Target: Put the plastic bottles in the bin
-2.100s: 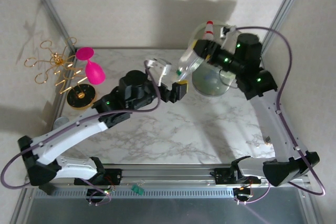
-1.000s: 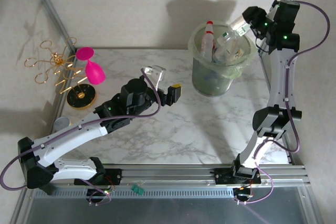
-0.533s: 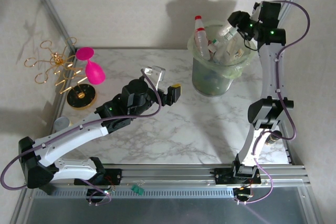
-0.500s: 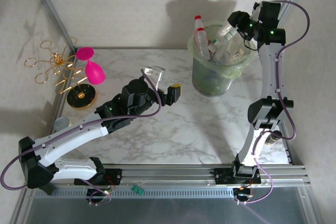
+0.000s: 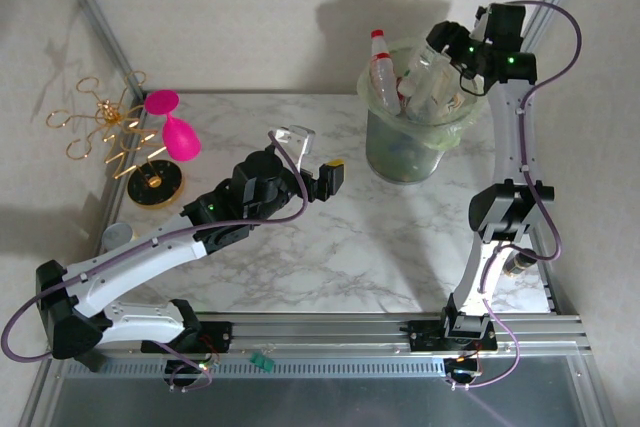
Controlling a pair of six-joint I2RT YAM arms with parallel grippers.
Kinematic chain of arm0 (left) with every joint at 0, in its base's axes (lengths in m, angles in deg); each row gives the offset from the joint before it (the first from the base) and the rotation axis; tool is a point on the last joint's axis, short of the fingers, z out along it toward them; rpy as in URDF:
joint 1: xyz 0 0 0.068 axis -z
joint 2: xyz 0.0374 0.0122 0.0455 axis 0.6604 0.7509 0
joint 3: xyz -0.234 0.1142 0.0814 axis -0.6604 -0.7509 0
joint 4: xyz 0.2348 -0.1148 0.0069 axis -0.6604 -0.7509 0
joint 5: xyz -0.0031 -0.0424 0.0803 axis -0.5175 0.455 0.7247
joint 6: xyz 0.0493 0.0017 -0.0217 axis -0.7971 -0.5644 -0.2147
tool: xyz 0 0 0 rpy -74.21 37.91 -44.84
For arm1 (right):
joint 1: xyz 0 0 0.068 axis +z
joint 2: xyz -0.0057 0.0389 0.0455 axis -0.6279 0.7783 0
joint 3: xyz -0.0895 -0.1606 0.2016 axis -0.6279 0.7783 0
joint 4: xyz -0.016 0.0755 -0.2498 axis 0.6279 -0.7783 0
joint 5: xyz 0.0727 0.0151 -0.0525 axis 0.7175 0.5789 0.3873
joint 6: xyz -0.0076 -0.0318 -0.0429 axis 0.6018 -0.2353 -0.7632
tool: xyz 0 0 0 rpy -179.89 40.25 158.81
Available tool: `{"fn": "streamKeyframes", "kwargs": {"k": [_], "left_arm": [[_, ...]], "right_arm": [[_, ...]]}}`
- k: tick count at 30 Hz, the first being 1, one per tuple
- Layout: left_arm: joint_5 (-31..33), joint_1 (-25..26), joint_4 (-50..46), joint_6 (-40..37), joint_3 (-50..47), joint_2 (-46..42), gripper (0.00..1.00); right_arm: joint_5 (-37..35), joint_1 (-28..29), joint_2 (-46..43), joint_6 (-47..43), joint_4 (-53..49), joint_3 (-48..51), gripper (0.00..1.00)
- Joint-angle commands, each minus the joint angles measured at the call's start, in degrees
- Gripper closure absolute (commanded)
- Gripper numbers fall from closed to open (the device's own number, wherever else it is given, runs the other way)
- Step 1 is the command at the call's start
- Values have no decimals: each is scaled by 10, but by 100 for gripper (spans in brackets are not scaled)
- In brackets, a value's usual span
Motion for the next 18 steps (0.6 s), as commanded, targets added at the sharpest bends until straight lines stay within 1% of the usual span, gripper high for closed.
{"fn": "streamKeyframes", "kwargs": {"k": [1,5,7,9,12,14,18], "left_arm": [[6,0,10,5,-4,3,4],[7,0,10,5,-2,4,4],[9,0,10,5,-3,5,4],[11,0,10,4,-3,6,4],[12,0,9,4,-3,9,4],[14,0,9,4,-2,10,4],[19,-1,8,2,-2,9,4]], "right_arm": [[-27,4,0,-13,12,5,19],[-41,7,12,-16,15,1,20],[-51,9,18,-20,16,3,25],[-61,15,26,-28,19,4,34],[-76,26,43,-40,17,-5,37],[-79,31,52,-43,17,-4,43],[-107,51,59,-61,-1,3,48]]}}
